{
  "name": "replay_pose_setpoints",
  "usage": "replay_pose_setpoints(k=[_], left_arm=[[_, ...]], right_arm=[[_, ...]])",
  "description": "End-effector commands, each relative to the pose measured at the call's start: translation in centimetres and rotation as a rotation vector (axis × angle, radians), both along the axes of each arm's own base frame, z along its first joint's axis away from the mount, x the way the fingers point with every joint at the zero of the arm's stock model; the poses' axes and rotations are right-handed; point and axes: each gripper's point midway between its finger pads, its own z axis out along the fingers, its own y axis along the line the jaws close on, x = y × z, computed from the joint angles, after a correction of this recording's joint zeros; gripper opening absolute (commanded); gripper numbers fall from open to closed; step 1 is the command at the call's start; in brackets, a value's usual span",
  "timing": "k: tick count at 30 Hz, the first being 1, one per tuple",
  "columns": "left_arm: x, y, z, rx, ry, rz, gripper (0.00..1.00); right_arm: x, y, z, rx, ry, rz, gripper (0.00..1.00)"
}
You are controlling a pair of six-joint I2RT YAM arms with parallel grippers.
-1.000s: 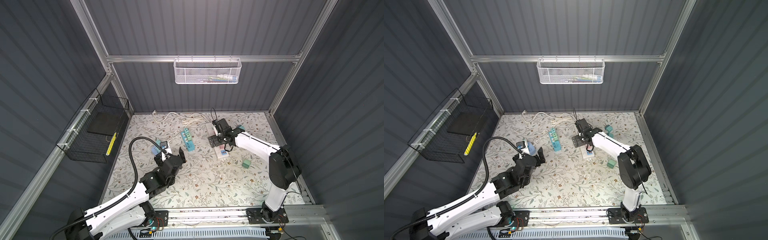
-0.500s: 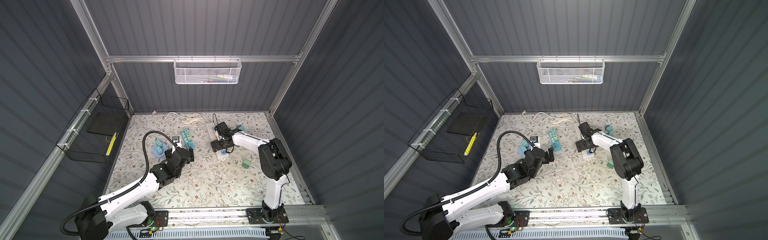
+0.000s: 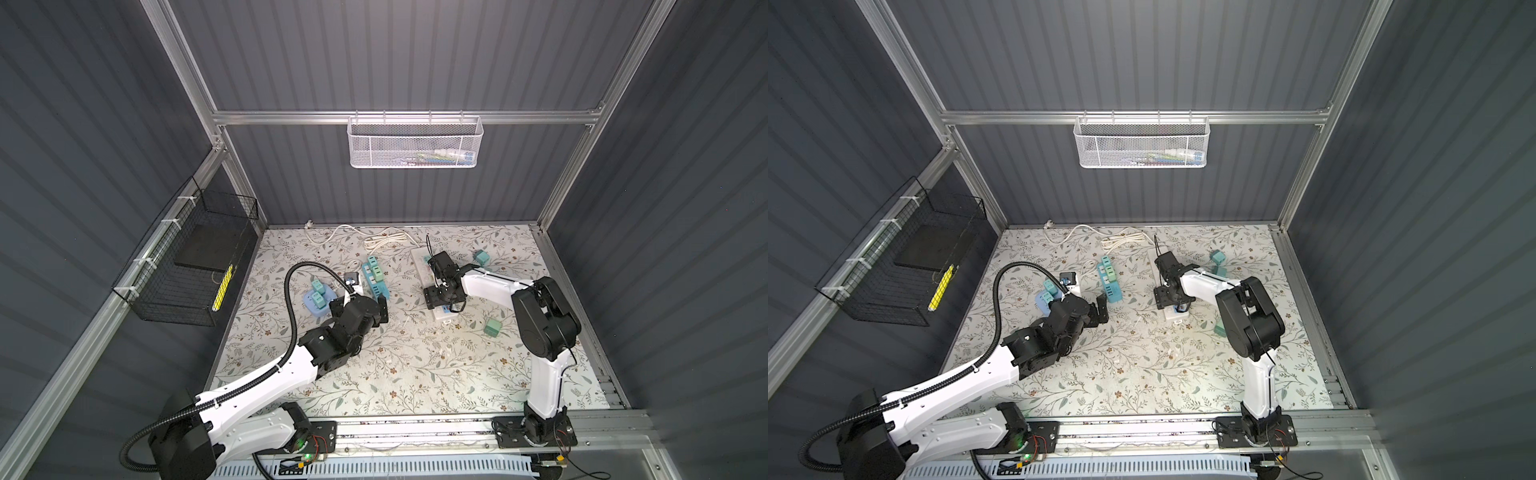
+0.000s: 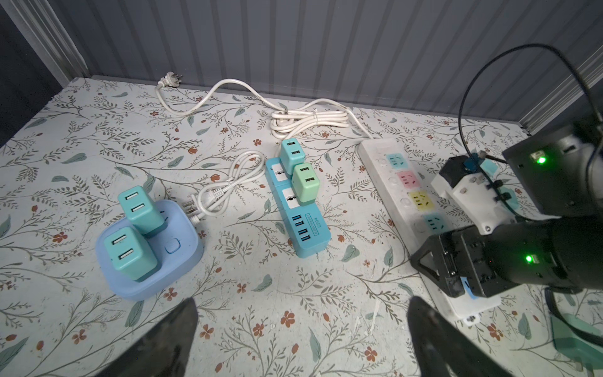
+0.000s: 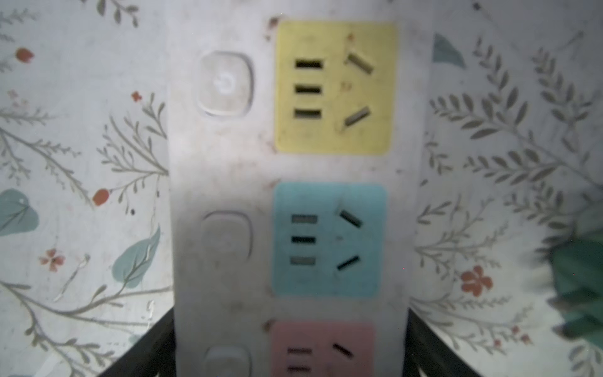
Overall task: Insert the plug
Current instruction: 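Grip the white power strip with the right gripper and drag it nearer, then move the right gripper to a green cube beside the white strip and grasp it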
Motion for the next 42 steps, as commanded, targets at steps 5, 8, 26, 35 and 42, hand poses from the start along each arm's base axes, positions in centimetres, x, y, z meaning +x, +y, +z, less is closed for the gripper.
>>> replay_pose_setpoints(k=[5,8,26,35,42], left_arm=[[0.0,0.7,0.9,-0.026,-0.028,0.019,1.00],[-0.2,0.7,0.6,-0.042,-0.024,0.014,1.00],[-0.8,0.5,0.4,-0.061,-0.007,-0.023,1.00],[0.1,-1.8,-0.4,-0.031,0.024,-0.087,1.00],[0.7,-3.6,-1.6,-0.017,0.061,-0.129,1.00]], right_arm=[[-5.6,1.8,-0.1,-0.014,0.016,-0.051,0.76],[-8.9,2.7,-0.9,-0.029,0.051,-0.065,0.78],[-8.7,-3.7,7.5,0.017,-0.108,-0.261,0.98],[-9.1,-16.0,4.9,-0.011,-0.108,-0.652,0.90],[-8.7,-17.9,2.1,-0.019,-0.043,-0.727,0.89]])
